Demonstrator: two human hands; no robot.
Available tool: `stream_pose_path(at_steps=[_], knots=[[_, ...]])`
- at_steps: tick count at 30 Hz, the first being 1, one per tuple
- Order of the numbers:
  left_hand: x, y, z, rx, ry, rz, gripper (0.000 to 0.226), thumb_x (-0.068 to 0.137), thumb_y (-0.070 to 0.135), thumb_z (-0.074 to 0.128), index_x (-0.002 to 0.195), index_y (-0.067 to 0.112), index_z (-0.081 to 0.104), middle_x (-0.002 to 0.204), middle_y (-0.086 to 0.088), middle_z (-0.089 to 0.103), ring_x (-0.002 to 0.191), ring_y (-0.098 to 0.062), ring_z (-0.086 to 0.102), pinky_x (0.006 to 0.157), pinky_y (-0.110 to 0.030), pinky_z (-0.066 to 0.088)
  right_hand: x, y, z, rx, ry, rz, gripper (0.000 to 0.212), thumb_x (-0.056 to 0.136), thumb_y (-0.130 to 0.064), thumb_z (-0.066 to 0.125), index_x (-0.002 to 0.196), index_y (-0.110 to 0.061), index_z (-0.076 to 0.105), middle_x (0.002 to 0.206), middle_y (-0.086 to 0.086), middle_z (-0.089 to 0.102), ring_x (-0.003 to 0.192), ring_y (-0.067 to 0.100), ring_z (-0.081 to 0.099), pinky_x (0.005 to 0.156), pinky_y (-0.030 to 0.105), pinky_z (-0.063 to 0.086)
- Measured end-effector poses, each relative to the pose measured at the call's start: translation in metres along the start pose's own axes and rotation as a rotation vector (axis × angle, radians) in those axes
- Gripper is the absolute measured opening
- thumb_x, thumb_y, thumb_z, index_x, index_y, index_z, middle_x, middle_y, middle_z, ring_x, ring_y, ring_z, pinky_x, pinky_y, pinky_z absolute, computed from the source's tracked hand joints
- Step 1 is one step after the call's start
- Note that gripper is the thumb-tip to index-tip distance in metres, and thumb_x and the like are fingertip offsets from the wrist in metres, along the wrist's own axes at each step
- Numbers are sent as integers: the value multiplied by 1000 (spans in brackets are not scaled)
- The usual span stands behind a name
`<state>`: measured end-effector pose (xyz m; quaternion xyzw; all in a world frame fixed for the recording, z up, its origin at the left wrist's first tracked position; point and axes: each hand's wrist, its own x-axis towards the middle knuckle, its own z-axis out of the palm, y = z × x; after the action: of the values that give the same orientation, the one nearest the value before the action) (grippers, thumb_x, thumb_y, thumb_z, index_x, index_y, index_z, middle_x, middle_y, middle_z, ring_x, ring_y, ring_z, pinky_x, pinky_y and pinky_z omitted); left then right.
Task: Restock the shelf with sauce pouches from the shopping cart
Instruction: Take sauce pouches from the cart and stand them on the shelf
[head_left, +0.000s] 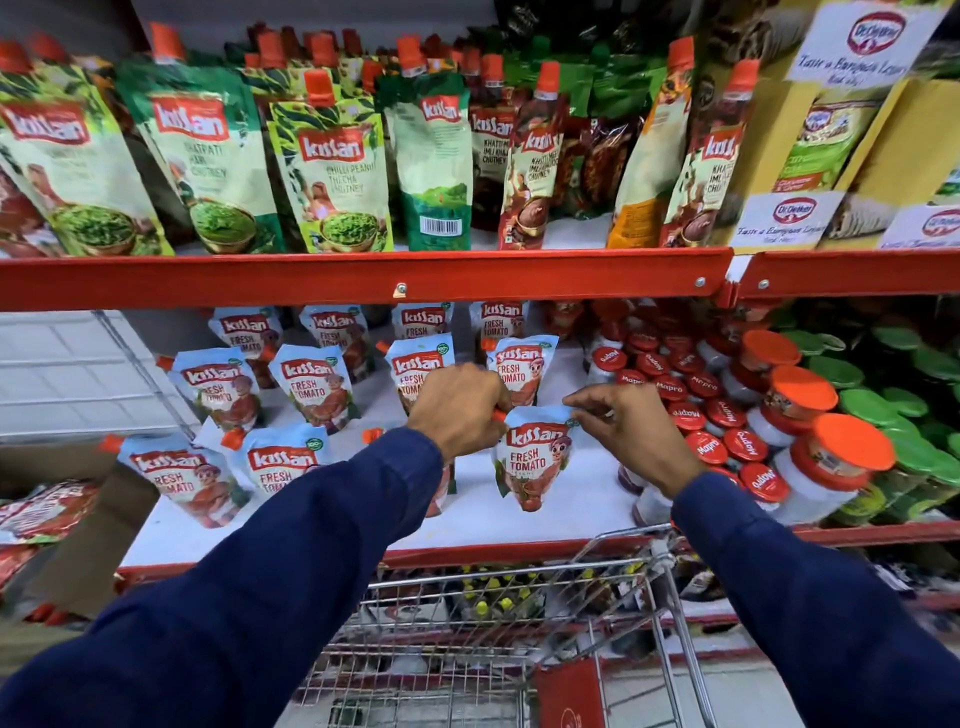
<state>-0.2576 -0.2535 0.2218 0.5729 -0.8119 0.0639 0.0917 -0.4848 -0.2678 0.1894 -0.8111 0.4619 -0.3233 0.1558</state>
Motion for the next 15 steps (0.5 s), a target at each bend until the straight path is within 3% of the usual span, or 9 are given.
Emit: stream_pose_path(at_steps=[8,12,15], knots=[[11,-2,17,7,-48,-47,36,85,40,70,120,33,73,107,-6,74,94,-30,68,75,-39,55,12,19,17,-9,-4,9,15,83,-5,71,94,-12,76,86,-2,77,71,-3,63,67,-2,43],[10,-4,24,6,-41,-51,32,83,36,73,115,32,75,100,-3,77,90,-31,69,72,-37,52,12,24,24,-23,-17,25,15,83,-7,70,96,-15,76,88,-3,77,70,0,64,73,20,56],[9,-6,27,-1,-28,-53,32,83,35,73,114,31,76,100,-1,78,91,-31,69,70,-35,49,12,24,26,-16,-20,24,16,84,-7,70,97,-14,76,89,-2,77,71,1,64,74,23,56]])
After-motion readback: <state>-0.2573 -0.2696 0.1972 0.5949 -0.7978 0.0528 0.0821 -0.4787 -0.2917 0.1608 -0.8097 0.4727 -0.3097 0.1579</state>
